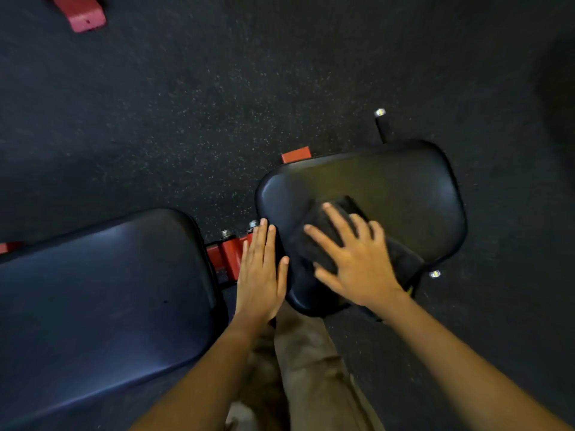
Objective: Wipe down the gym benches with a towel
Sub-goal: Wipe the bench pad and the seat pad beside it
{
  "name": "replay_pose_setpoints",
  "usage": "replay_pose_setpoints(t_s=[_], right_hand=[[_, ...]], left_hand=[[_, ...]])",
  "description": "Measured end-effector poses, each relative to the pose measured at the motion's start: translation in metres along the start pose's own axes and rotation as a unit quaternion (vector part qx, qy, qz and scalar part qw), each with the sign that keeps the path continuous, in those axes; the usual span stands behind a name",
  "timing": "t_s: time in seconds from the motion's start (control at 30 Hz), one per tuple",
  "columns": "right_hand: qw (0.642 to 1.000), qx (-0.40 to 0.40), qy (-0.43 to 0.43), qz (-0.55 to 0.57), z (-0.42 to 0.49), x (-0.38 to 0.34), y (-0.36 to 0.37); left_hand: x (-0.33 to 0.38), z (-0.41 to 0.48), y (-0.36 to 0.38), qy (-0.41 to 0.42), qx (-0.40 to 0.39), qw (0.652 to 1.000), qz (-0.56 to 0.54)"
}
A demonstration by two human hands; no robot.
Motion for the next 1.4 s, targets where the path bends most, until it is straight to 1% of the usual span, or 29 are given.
replay_pose_setpoints(t_s=[0.07, 0.13, 0.17, 0.2, 0.23, 0.27, 0.33, 0.4, 0.43, 0.47, 0.5, 0.57, 0.6, 0.63, 0.67, 0.7, 0.77, 0.83, 0.93, 1.03, 1.07, 1.27, 1.4], right_hand=[[0.994, -0.008, 0.106, 0.004, 0.0, 0.019, 0.003], [0.973, -0.032, 0.228, 0.014, 0.024, 0.028, 0.004], [0.963, -0.044, 0.265, 0.02, 0.042, 0.026, 0.002], [0.959, -0.057, 0.276, 0.024, 0.061, 0.02, 0.0], [0.963, -0.066, 0.259, 0.023, 0.078, 0.009, -0.003], [0.974, -0.066, 0.215, 0.01, 0.089, -0.003, -0.005], [0.996, -0.033, 0.079, -0.021, 0.088, -0.03, -0.005], [0.999, 0.005, -0.046, -0.021, 0.061, -0.047, -0.005], [0.997, 0.013, -0.08, -0.013, 0.046, -0.048, -0.005], [0.997, 0.014, -0.082, -0.005, 0.033, -0.043, -0.004], [0.998, 0.015, -0.053, 0.001, 0.028, -0.037, -0.005], [0.997, -0.015, 0.073, 0.015, 0.039, -0.022, -0.003], [0.989, -0.03, 0.143, 0.027, 0.052, -0.017, -0.004], [0.979, -0.038, 0.195, 0.039, 0.067, -0.015, -0.008], [0.974, -0.046, 0.215, 0.045, 0.085, -0.02, -0.011], [0.976, -0.063, 0.204, 0.044, 0.102, -0.028, -0.013], [0.988, -0.086, 0.129, 0.023, 0.122, -0.051, -0.011], [0.995, -0.071, 0.067, -0.006, 0.118, -0.068, -0.01], [0.998, -0.055, 0.015, -0.018, 0.088, -0.087, -0.008], [0.993, -0.055, -0.074, -0.071, 0.046, -0.111, -0.003], [0.991, -0.055, -0.088, -0.081, 0.032, -0.116, -0.002], [0.995, -0.04, -0.063, -0.063, -0.028, -0.11, 0.002], [0.996, -0.025, -0.058, -0.069, -0.049, -0.104, 0.004]], left_hand=[[-0.005, -0.009, -0.001, -0.002, 0.0, 1.0, 0.003], [-0.008, -0.014, 0.001, -0.005, -0.007, 1.0, 0.006], [-0.009, -0.017, 0.001, -0.007, -0.008, 1.0, 0.004], [-0.01, -0.018, 0.002, -0.01, -0.01, 1.0, 0.002], [-0.009, -0.019, 0.002, -0.013, -0.01, 1.0, 0.0], [-0.008, -0.02, 0.001, -0.014, -0.009, 1.0, -0.002], [-0.009, -0.022, -0.002, -0.009, -0.013, 1.0, -0.006], [-0.015, -0.026, -0.009, -0.007, -0.014, 1.0, 0.004], [-0.02, -0.028, -0.014, -0.006, -0.012, 1.0, 0.012], [-0.024, -0.029, -0.019, -0.005, -0.009, 1.0, 0.02], [-0.029, -0.033, -0.025, -0.005, -0.003, 1.0, 0.029], [-0.039, -0.04, -0.035, -0.011, 0.007, 0.998, 0.054], [-0.044, -0.044, -0.038, -0.015, 0.009, 0.998, 0.067], [-0.047, -0.048, -0.041, -0.017, 0.008, 0.997, 0.079], [-0.049, -0.053, -0.043, -0.019, 0.007, 0.995, 0.093], [-0.051, -0.057, -0.045, -0.022, 0.004, 0.994, 0.109], [-0.054, -0.065, -0.047, -0.024, -0.007, 0.99, 0.139], [-0.056, -0.071, -0.048, -0.023, -0.012, 0.987, 0.157], [-0.061, -0.076, -0.05, -0.024, -0.008, 0.986, 0.166], [-0.062, -0.077, -0.049, -0.02, -0.004, 0.986, 0.166], [-0.062, -0.078, -0.049, -0.02, -0.004, 0.986, 0.164], [-0.062, -0.08, -0.047, 0.001, -0.005, 0.983, 0.182], [-0.062, -0.082, -0.049, 0.011, 0.0, 0.987, 0.162]])
Point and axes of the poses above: each hand's wrist, its own z-axis towards the middle knuckle, its own y-axis out of the palm, x = y × z, the point moved 5 cm from there along z, towards the middle knuckle, and after that the axes turned 15 degrees about -z, right-handed, at the moved point
